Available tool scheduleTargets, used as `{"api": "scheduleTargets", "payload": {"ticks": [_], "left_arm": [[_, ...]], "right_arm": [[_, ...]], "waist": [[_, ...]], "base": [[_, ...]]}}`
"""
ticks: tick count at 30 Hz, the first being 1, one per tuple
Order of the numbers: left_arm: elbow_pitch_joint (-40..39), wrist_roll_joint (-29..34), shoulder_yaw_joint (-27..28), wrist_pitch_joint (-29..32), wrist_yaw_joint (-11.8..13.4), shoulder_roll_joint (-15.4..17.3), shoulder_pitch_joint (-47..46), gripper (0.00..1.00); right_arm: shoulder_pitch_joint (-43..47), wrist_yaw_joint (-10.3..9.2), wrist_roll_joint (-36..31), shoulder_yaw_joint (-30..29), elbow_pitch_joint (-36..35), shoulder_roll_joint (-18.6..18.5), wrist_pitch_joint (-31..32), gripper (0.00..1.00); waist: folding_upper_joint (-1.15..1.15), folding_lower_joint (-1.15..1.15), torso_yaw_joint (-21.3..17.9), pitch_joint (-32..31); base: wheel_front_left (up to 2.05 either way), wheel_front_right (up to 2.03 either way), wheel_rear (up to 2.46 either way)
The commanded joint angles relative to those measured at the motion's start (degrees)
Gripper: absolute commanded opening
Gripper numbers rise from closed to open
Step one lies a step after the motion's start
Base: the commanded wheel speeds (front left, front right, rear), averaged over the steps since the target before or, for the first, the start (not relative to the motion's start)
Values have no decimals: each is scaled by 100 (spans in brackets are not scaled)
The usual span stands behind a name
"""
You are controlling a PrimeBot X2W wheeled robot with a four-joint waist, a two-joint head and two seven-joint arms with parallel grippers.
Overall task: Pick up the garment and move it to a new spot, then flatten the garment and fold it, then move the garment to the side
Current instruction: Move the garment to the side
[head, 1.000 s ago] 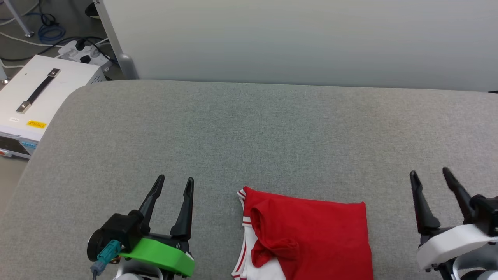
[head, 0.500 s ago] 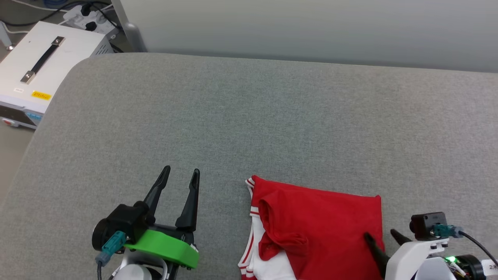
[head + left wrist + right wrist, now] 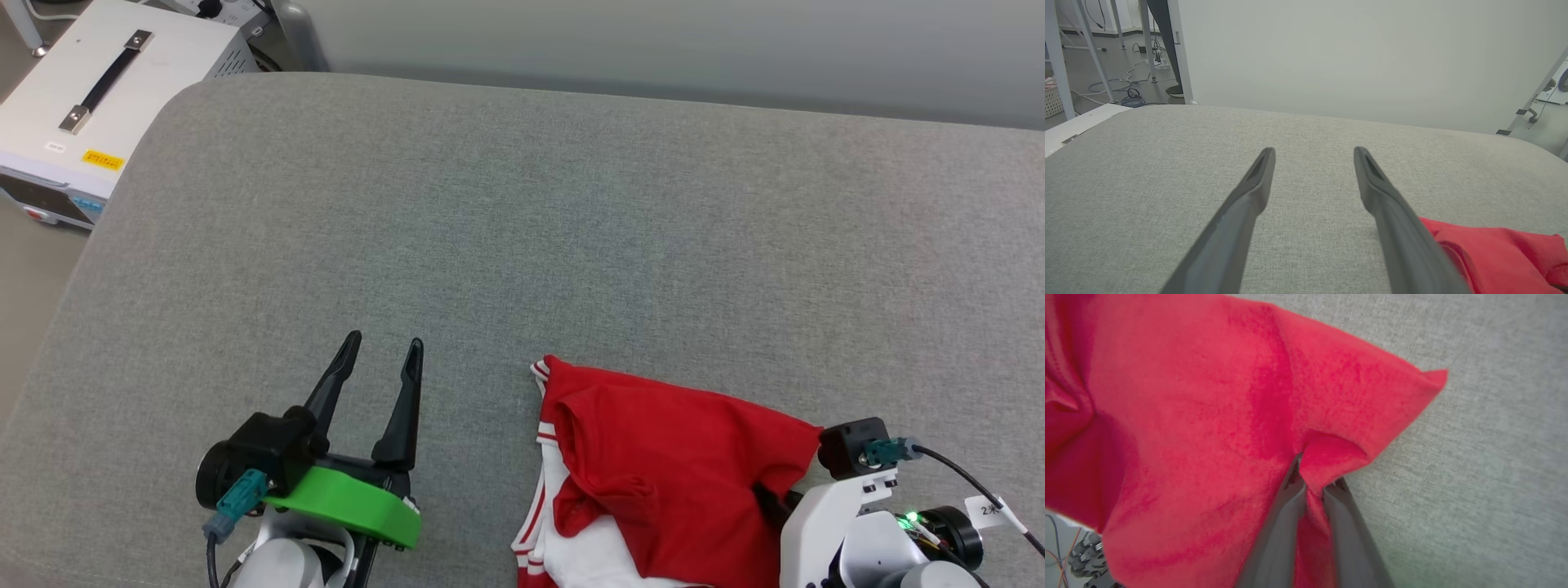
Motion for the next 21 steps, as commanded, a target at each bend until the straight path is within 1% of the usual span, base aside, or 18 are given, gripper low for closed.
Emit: {"api": "scheduleTargets", "payload": {"ticks": [1,5,9,11,16,18,21], "left_arm": [[20,-4,-5,-33,-18,24,-96,100],[47,-12,-10,-33,-18,43,-49,100],[20,-17,-69,-33,-18,84,5,100],[-7,5,-135,-33,-18,111,24,100],[-63,68,-425,-33,-19,203,66,100],[-106,80,-507,-33,-19,207,72,100],[-182,109,-663,-33,-19,200,37,100]], "right_arm": [[0,1,6,124,174,-11,-21,0],[-156,1,-150,208,74,-251,-312,0],[-314,1,-449,419,-171,-683,-513,0],[-396,1,-620,582,-331,-985,-576,0],[-578,1,-957,985,-759,-1767,-569,0],[-659,1,-938,1083,-923,-2029,-498,0],[-840,1,-884,1274,-1115,-2536,-349,0]], "waist": [[0,0,-21,-22],[0,0,-144,-139],[0,0,-360,-282],[0,0,-493,-349],[0,0,-968,-488],[0,0,-1178,-490],[0,0,-1517,-428]], "base": [[0,0,0],[0,0,0],[0,0,0],[0,0,0],[0,0,0],[0,0,0],[0,0,0]]}}
